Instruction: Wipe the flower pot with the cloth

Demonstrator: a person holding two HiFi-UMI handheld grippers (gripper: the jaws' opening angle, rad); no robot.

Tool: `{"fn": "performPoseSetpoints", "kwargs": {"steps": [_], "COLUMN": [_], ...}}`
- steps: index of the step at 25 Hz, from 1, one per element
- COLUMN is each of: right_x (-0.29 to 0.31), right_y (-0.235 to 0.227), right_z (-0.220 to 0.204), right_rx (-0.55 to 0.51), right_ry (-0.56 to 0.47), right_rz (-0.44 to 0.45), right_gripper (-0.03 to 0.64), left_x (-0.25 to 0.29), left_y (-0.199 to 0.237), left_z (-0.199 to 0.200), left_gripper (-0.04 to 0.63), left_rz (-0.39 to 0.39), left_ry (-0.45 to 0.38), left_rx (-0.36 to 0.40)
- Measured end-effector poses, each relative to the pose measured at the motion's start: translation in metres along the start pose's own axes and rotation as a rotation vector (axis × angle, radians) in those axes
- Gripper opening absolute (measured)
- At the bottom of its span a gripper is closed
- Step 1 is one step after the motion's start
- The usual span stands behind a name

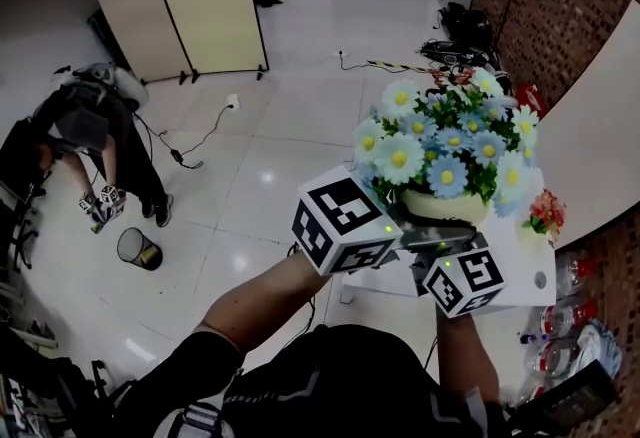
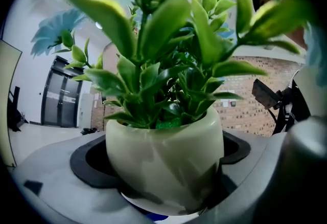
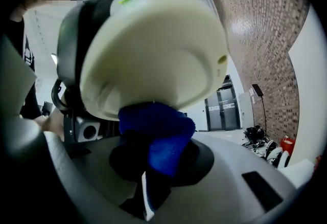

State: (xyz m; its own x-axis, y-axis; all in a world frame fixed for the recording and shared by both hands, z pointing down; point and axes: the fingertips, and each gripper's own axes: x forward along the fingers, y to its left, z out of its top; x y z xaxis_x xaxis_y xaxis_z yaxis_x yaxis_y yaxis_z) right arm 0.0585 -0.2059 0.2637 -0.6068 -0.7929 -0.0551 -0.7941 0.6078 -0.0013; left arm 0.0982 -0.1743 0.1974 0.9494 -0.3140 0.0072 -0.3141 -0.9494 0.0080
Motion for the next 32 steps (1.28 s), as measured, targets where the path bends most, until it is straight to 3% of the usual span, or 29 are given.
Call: {"fn": "performPoseSetpoints", "kwargs": {"steps": [5,17,25,28,32], "right_x": [-0.011,-0.072,-0.071,-0.068,-0.067], "right_y": [-0.006,-0.005,-0.007,-0.009,-0.013], "right_z": [0.017,0.023,0.018,0.016,0.003], "right_rx": [-0.007,-0.061,-0.056,-0.063,-0.041], "right_ry": [-0.005,-0.008,0.017,0.026,0.059], "right_rz": [0.024,-0.030,-0.035,-0.040,-0.058], "right_gripper": [0.069,0.071,0.069,0.069,0.070], "left_x": [-0.004,-0.053,-0.043,-0.041,-0.045], "left_y": [0.027,0.077,0.074,0.075,0.080], "left_z": [0.012,-0.028,-0.057,-0.086,-0.137], "left_gripper": [0.581,0.581,0.581,0.581,0.581], "left_rz": [0.051,0.184,0.153,0.139,0.121], "left_ry": [-0.003,0.012,0.056,0.090,0.129], "left_rx": [-0.009,0.039,0.070,0.111,0.085]}}
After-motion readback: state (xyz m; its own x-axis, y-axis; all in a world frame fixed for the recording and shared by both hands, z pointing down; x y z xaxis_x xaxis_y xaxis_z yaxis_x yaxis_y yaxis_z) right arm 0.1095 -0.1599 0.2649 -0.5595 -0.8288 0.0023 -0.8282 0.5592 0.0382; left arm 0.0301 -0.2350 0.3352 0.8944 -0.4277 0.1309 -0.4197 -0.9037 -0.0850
